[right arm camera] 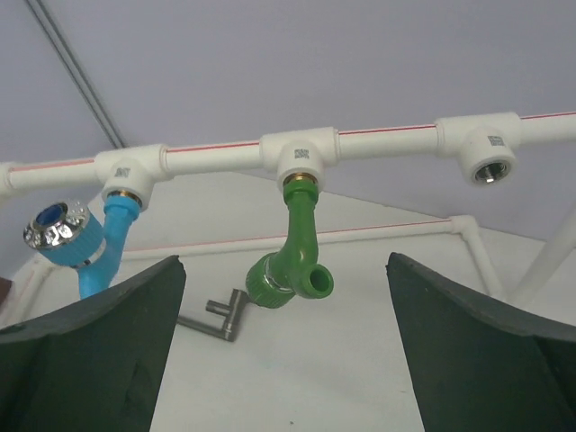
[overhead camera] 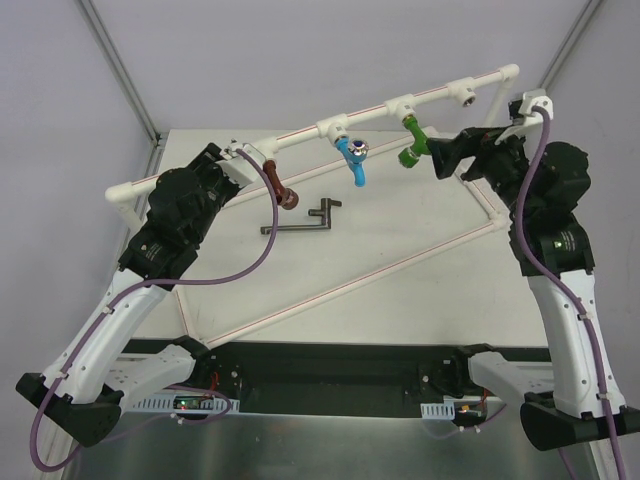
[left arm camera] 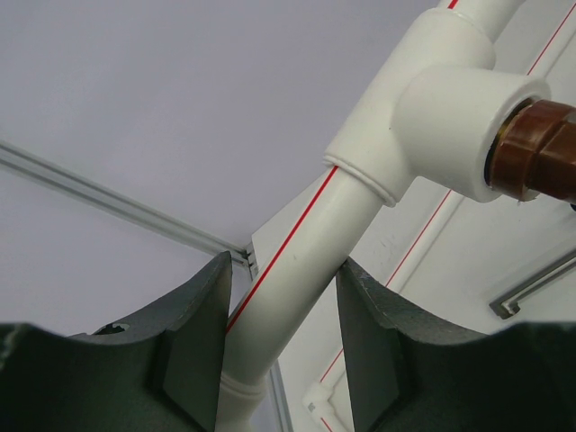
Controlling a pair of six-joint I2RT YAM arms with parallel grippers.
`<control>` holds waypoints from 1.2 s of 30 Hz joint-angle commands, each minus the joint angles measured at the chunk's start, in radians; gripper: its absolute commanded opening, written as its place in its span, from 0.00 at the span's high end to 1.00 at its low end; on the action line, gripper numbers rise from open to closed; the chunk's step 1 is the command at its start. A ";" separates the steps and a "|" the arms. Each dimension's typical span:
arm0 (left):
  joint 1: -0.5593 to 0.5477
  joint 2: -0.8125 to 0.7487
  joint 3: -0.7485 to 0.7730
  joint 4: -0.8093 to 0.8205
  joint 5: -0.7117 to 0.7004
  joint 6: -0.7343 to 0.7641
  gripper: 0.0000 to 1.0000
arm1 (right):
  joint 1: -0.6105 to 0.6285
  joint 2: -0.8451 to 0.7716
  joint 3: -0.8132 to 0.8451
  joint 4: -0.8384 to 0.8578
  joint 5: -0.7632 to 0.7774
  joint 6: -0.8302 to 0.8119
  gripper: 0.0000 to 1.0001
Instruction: Install the water faucets
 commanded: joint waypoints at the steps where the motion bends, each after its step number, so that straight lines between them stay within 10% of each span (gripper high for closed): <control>1: 0.001 0.020 -0.037 -0.133 0.019 -0.147 1.00 | 0.090 0.051 0.097 -0.199 0.072 -0.362 0.04; 9: 0.001 0.018 -0.037 -0.133 0.023 -0.147 1.00 | 0.329 0.080 0.109 -0.286 0.473 -1.095 0.04; 16: 0.001 0.023 -0.038 -0.132 0.019 -0.147 1.00 | 0.420 0.092 0.042 -0.202 0.681 -1.407 0.04; 36: 0.001 0.017 -0.040 -0.132 0.012 -0.141 1.00 | 0.420 0.295 -0.030 0.071 0.787 -1.570 0.03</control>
